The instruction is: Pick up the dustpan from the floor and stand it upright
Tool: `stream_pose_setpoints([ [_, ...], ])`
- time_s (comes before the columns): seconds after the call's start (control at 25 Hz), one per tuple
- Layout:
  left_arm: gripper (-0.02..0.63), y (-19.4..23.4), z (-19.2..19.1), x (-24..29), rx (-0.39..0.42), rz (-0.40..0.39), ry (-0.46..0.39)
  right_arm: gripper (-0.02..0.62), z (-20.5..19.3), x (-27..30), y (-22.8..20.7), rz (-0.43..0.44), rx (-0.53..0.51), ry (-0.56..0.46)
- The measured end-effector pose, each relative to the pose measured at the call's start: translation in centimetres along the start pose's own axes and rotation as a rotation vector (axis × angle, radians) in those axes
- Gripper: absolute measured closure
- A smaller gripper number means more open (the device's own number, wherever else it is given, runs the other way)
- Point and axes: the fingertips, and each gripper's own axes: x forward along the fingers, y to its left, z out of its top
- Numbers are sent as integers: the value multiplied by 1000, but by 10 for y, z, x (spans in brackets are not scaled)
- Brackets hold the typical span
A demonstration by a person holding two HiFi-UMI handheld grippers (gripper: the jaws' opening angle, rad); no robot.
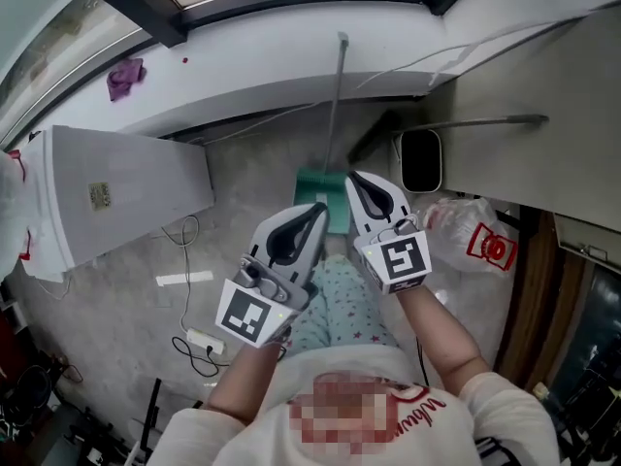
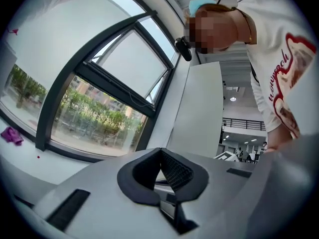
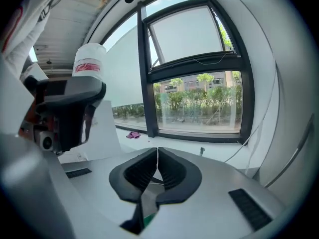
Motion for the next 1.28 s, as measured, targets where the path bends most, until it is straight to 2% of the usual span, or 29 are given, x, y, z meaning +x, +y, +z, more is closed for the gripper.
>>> stream_pose_setpoints([
  [0.28, 586, 27, -45, 4, -39, 7, 35, 569, -57, 72, -28, -33, -7, 110],
  [0.6, 586, 61, -96, 6, -51, 24, 72, 562, -144, 144, -64, -32, 115, 202],
  [0.68, 586, 73, -109, 6, -49, 38, 80, 506, -164, 161, -73, -41, 143, 219],
  [0.92, 586, 106, -138, 0, -61, 107, 104, 489, -217, 214, -91, -57, 100, 289],
  [1.12, 586, 108, -157, -2, -56, 80, 131, 430, -245, 251, -111, -70, 133, 332],
  [1.28, 585, 104, -174, -9, -69, 69, 159, 422, -254, 272, -141, -147, 202, 322],
])
